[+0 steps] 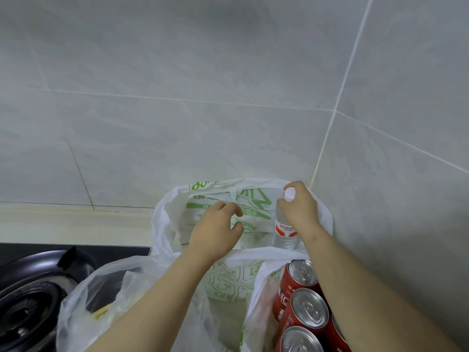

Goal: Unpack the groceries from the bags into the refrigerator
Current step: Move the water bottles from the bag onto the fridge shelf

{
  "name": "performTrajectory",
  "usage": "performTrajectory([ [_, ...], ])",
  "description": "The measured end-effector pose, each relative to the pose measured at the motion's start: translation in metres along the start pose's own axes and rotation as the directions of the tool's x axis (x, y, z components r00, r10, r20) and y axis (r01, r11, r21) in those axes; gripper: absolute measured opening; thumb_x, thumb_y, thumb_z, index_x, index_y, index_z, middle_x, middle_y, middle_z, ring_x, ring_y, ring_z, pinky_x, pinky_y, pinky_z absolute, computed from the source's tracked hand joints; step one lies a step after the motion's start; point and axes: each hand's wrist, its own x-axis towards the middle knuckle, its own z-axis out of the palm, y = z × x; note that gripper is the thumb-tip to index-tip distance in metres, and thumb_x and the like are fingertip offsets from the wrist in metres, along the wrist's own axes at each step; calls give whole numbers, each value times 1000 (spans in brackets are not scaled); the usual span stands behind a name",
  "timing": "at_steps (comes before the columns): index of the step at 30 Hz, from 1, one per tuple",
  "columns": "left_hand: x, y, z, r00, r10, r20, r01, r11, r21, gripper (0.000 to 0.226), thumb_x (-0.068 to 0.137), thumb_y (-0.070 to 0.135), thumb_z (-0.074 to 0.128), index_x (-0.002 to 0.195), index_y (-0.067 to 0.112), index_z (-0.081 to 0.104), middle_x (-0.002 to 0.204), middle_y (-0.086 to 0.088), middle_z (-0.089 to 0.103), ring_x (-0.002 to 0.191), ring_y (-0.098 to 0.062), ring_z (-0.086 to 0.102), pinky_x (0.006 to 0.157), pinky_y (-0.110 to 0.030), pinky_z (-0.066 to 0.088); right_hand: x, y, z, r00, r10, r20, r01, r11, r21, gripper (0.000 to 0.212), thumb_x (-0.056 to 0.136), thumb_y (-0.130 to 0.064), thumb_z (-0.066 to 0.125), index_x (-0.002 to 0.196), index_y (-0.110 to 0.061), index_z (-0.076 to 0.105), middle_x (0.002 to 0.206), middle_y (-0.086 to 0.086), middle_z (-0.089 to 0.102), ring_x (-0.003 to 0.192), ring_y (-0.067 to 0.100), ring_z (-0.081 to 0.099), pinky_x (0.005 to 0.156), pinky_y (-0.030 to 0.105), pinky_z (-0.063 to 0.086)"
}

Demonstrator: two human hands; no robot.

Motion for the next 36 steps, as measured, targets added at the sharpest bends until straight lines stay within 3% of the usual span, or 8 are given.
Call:
performTrajectory([
  [4, -5, -2, -5, 1000, -12, -5, 12, 1000, -13, 30, 91, 8, 42, 113, 20, 59, 114, 1, 54, 103, -16, 51, 81, -25, 42, -4, -6, -2, 995, 84, 45, -85, 996, 15, 28, 86, -8, 60, 113, -8, 50, 95, 3, 51, 84, 20, 45, 67, 24, 32],
  [7, -11, -2, -11, 1000, -25, -1, 25, 999, -26, 34, 91, 5, 38, 113, 19, 59, 115, 0, 54, 103, -16, 50, 82, -25, 42, -11, -11, -1, 993, 79, 85, -80, 997, 3, 28, 87, -6, 58, 113, -7, 48, 98, 6, 50, 86, 20, 44, 62, 25, 32],
  [13, -21, 1, -27, 998, -54, -22, 52, 996, -79, 26, 91, 13, 45, 111, 22, 59, 118, 3, 54, 102, -14, 54, 84, -28, 45, -26, -18, 2, 990, 136, -28, -132, 984, 122, 27, 88, -4, 54, 114, 0, 47, 96, 8, 49, 86, 22, 46, 69, 26, 35],
  [20, -35, 7, -46, 994, -86, -74, 70, 978, -194, 20, 90, 14, 50, 105, 21, 60, 112, 4, 55, 94, -12, 53, 82, -24, 42, -42, -49, -4, 983, 61, -170, 2, 938, 346, 24, 87, -2, 55, 111, -1, 49, 92, 5, 52, 78, 17, 48, 46, 6, 36],
  [24, -43, 8, -60, 976, -168, -137, 116, 939, -324, 16, 89, 13, 52, 100, 22, 59, 114, 2, 55, 88, -11, 53, 75, -23, 42, -58, -81, -17, 973, 40, -229, 90, 843, 530, 17, 84, -1, 57, 97, -10, 52, 86, -3, 54, 68, 5, 49, 50, 2, 37],
  [27, -50, 8, -73, 945, -232, -229, 132, 915, -382, 18, 90, 17, 54, 107, 20, 59, 122, 1, 49, 80, -5, 50, 70, -16, 38, -78, -104, -28, 975, 92, -201, 75, 717, 693, 18, 83, -1, 59, 83, -18, 52, 81, -7, 57, 69, 7, 52, 58, 13, 42],
  [31, -67, 5, -96, 895, -312, -318, 137, 872, -469, 31, 93, 27, 52, 123, 21, 52, 135, -2, 40, 115, -15, 44, 99, -31, 36, -115, -123, -41, 988, 140, -65, -19, 528, 849, 17, 81, -2, 63, 78, -15, 52, 77, -2, 57, 76, 17, 54, 81, 36, 48],
  [36, -106, -6, -133, 840, -408, -359, 84, 751, -655, 34, 94, 33, 51, 128, 30, 47, 134, 6, 42, 113, -10, 42, 92, -30, 37, -158, -132, -40, 975, 90, 204, -221, 294, 930, 7, 84, -1, 58, 89, -6, 57, 81, 5, 57, 84, 26, 60, 90, 62, 40],
])
